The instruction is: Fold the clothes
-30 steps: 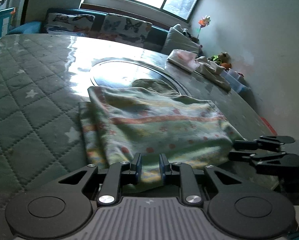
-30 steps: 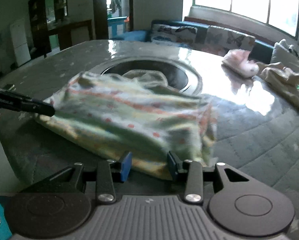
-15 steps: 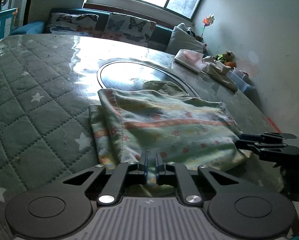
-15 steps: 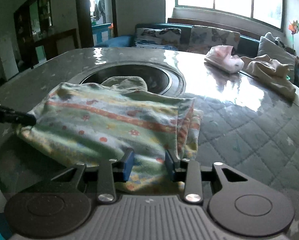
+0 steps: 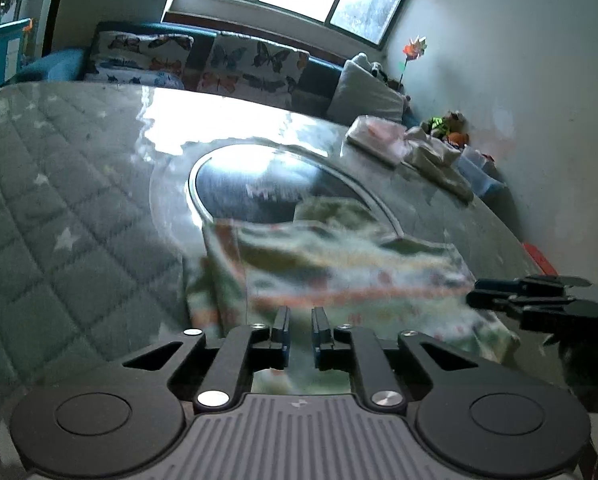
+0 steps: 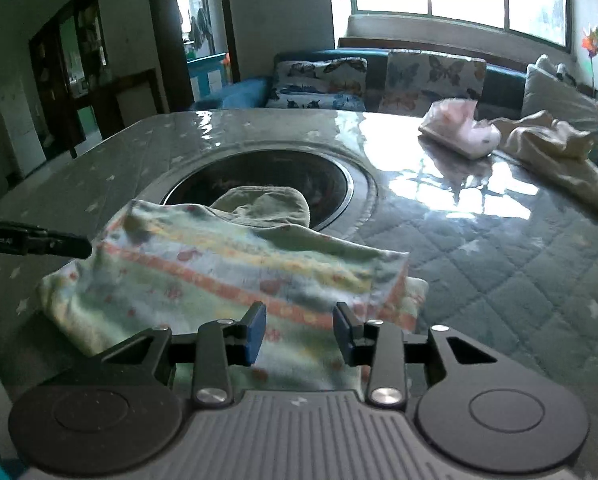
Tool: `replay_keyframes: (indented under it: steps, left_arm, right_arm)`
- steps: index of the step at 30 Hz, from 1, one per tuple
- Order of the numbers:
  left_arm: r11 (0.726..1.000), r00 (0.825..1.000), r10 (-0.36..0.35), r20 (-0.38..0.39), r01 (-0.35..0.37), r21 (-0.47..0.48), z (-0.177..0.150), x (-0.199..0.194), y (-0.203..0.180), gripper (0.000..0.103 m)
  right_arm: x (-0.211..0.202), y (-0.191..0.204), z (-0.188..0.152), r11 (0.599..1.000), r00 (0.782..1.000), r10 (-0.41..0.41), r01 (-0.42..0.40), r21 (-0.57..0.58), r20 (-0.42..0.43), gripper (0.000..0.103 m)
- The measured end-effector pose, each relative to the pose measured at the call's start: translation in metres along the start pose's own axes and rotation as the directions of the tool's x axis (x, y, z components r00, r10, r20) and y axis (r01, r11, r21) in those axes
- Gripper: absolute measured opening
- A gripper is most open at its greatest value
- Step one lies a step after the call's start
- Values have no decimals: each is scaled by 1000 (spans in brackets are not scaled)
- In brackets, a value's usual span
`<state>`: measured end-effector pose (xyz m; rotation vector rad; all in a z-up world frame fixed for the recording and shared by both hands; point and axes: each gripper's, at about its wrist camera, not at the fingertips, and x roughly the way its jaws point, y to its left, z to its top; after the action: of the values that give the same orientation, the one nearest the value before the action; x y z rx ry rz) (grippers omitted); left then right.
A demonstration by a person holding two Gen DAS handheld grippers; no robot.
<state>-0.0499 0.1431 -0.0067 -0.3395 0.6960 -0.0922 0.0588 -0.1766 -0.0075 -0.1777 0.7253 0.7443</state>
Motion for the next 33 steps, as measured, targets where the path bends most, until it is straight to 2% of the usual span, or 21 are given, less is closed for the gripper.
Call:
replay_keyframes:
  steps: [5, 7, 10, 15, 20, 22, 23, 26, 27, 29, 30, 31, 33]
  left_arm:
    - [998, 998, 51, -43, -52, -21, 8, 22, 13, 16]
    - [999, 998, 44, -47, -46, -29, 11, 22, 15, 17]
    - [999, 999, 41, -15, -42, -8, 21, 20, 9, 26]
    - [999, 999, 35, 18, -35, 6, 42, 36, 1, 27]
    - [995, 994, 96, -51, -96, -14, 43, 62, 14, 26]
    - [995, 994, 95, -51, -96, -24, 42, 62, 16, 26]
    - [995, 994, 95, -47, -96, -22, 42, 60, 14, 29]
    - [995, 995, 99, -33, -99, -13, 41, 53, 6, 48]
    - [995, 994, 104, -28, -104, -7, 41, 51, 3, 52]
    - [994, 994, 112, -16, -112, 3, 39, 47, -2, 55]
    - [993, 993, 115, -15, -115, -2, 38, 45, -3, 60]
    - [993, 993, 118, -14, -118, -8, 37, 43, -5, 63]
    - [991, 991, 134, -11, -134, -20, 35, 38, -7, 74]
  right_arm:
    - [19, -9, -2, 999, 1000, -10, 11, 39, -23, 41]
    - [17, -10, 0, 999, 1000, -6, 7, 44, -25, 43]
    - [14, -7, 5, 1000, 1000, -15, 15, 19, -4, 49]
    - [31, -12, 18, 999, 1000, -11, 10, 43, 14, 49]
    - [42, -20, 18, 998, 1000, -8, 8, 65, -7, 49]
    - [37, -16, 19, 998, 1000, -15, 15, 55, -4, 53]
    - [35, -13, 19, 999, 1000, -18, 18, 47, 0, 54]
    - [24, -3, 18, 999, 1000, 1, -2, 39, 28, 65]
    - [21, 1, 18, 999, 999, 7, -9, 39, 38, 73]
    - [14, 8, 16, 999, 998, 20, -23, 40, 56, 76]
    - [13, 12, 15, 999, 998, 25, -28, 39, 59, 79]
    - [11, 16, 12, 999, 998, 32, -34, 38, 61, 86]
    - [7, 28, 6, 999, 998, 28, -29, 21, 64, 92]
